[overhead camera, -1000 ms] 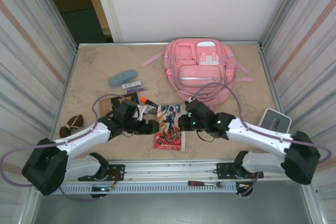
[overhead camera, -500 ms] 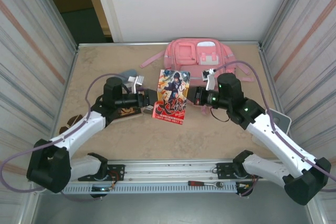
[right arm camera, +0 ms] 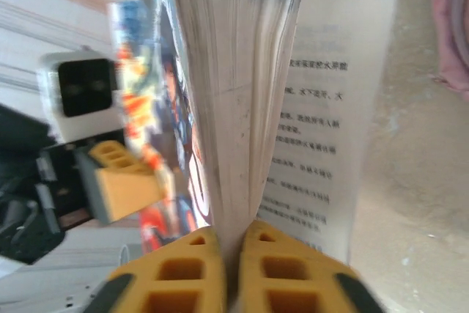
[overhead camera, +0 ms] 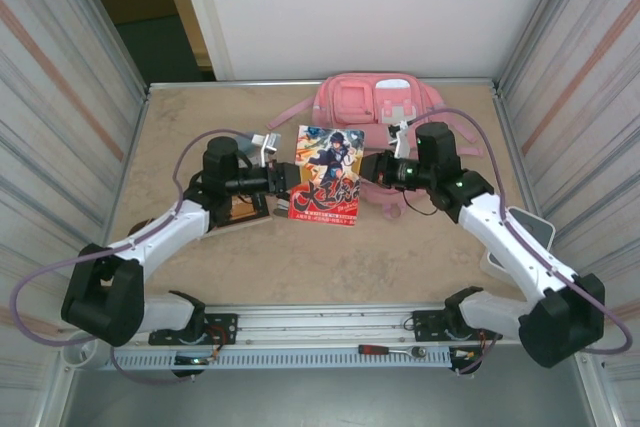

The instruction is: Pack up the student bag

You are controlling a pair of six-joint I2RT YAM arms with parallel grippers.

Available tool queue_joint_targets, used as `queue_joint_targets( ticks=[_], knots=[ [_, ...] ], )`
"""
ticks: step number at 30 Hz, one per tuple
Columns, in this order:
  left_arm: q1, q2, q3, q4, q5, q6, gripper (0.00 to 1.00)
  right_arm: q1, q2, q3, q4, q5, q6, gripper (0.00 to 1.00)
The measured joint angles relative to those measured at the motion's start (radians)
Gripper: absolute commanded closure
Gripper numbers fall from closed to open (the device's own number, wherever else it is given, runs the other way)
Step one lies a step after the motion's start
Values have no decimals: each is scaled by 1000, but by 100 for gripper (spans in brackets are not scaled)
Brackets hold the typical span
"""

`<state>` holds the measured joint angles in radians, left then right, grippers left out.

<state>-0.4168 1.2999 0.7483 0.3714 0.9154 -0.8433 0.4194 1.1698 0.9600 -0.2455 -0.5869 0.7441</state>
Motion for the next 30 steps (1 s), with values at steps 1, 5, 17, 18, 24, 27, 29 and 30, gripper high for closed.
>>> queue_joint_targets(
  ticks=[1, 5, 17, 18, 24, 27, 29, 30],
  knots=[
    [2, 0, 3, -2, 5, 0, 100, -11, 22, 15, -38, 20, -32, 47],
    [64, 0, 27, -84, -2, 26, 100, -32, 74, 103, -194, 268, -249, 26],
    [224, -68, 128, -486, -163, 227, 100, 76, 463, 207, -220, 871, -918, 23],
    [226, -68, 136, -500, -168, 240, 100, 76, 501, 229, -219, 891, -946, 24],
    [228, -61, 149, -532, -169, 273, 100, 52, 678, 356, -212, 952, -1078, 27],
    [228, -34, 150, -532, -166, 275, 100, 45, 730, 390, -219, 946, -1123, 31],
    [228, -8, 151, -533, -164, 275, 100, 45, 754, 411, -220, 938, -1150, 46],
    [228, 3, 153, -533, -163, 275, 100, 45, 759, 419, -222, 930, -1157, 56]
  ],
)
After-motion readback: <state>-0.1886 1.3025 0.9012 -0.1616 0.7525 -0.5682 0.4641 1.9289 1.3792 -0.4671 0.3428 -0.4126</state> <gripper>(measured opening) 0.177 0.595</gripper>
